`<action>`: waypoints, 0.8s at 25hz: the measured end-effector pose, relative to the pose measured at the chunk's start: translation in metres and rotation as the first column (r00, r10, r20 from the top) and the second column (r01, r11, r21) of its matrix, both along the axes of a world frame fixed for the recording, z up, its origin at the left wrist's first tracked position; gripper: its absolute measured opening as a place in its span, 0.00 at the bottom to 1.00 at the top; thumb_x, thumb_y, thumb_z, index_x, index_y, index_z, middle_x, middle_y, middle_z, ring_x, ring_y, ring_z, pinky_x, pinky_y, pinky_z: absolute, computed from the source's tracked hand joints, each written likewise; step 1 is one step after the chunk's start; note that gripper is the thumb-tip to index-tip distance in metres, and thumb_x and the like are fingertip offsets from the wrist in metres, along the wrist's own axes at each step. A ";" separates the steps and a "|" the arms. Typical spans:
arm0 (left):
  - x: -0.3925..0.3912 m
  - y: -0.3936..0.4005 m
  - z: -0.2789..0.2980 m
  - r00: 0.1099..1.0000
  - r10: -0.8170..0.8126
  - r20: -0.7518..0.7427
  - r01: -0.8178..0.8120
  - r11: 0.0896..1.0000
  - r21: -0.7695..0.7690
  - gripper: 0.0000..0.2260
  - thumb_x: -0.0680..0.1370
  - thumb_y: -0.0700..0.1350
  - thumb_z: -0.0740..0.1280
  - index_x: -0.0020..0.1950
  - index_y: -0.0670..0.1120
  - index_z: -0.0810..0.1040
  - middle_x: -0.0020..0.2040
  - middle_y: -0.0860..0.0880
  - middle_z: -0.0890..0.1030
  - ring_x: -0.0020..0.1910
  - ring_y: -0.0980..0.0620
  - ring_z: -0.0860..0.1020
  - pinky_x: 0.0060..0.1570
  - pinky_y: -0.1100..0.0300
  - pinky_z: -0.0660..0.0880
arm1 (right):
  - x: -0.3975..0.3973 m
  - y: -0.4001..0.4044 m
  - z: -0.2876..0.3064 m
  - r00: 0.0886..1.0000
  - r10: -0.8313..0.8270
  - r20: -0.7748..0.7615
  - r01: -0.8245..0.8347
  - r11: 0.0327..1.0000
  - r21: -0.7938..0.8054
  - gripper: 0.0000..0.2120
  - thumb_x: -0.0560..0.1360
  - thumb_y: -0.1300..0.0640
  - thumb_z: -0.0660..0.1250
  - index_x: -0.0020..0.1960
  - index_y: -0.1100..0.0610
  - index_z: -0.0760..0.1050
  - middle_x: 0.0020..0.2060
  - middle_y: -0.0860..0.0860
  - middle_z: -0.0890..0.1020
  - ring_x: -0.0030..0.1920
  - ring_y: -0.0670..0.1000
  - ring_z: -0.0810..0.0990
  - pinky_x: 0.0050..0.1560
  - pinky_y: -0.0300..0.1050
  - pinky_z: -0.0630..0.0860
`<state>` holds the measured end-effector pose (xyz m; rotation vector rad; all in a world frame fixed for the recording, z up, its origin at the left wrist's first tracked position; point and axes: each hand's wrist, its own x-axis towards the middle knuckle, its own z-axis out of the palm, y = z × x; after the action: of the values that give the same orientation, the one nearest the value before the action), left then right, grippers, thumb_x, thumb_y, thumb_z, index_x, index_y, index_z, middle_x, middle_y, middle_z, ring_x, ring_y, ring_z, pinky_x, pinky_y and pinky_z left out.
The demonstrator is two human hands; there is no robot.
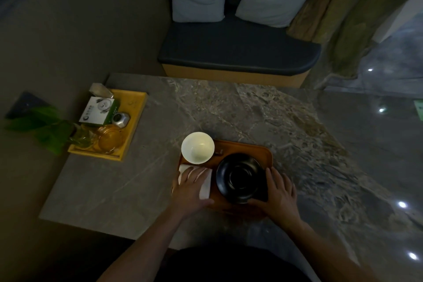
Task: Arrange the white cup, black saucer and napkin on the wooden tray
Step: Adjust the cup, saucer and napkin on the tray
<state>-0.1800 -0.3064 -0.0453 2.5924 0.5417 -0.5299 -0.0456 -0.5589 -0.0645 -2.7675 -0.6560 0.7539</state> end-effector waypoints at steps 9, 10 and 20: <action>-0.049 0.082 -0.001 0.971 -0.240 0.016 0.237 0.966 0.101 0.37 0.72 0.66 0.66 0.77 0.58 0.58 0.78 0.54 0.58 0.77 0.50 0.51 0.75 0.48 0.49 | -0.061 0.049 0.012 0.976 0.093 0.197 -0.109 0.991 0.074 0.37 0.68 0.34 0.69 0.73 0.45 0.66 0.74 0.50 0.68 0.75 0.62 0.60 0.72 0.67 0.59; -0.047 0.090 -0.002 0.961 -0.277 0.018 0.274 0.956 0.104 0.37 0.71 0.65 0.67 0.77 0.57 0.59 0.78 0.54 0.59 0.77 0.49 0.51 0.75 0.48 0.50 | -0.064 0.058 0.013 0.968 0.141 0.210 -0.158 0.985 0.067 0.35 0.68 0.33 0.68 0.72 0.46 0.68 0.73 0.51 0.70 0.75 0.63 0.61 0.71 0.69 0.59; -0.020 0.141 -0.020 0.818 -0.575 -0.009 0.570 0.809 0.142 0.38 0.72 0.68 0.64 0.78 0.56 0.56 0.79 0.50 0.57 0.78 0.44 0.50 0.75 0.38 0.43 | -0.069 0.131 0.007 0.918 0.382 0.107 -0.371 0.923 -0.104 0.41 0.73 0.31 0.59 0.78 0.45 0.46 0.80 0.50 0.49 0.77 0.60 0.36 0.72 0.68 0.34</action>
<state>-0.2004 -0.1650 -0.0653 2.8801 -0.2571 -0.6493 -0.1151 -0.4281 -0.0579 -2.8130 -1.2374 0.6901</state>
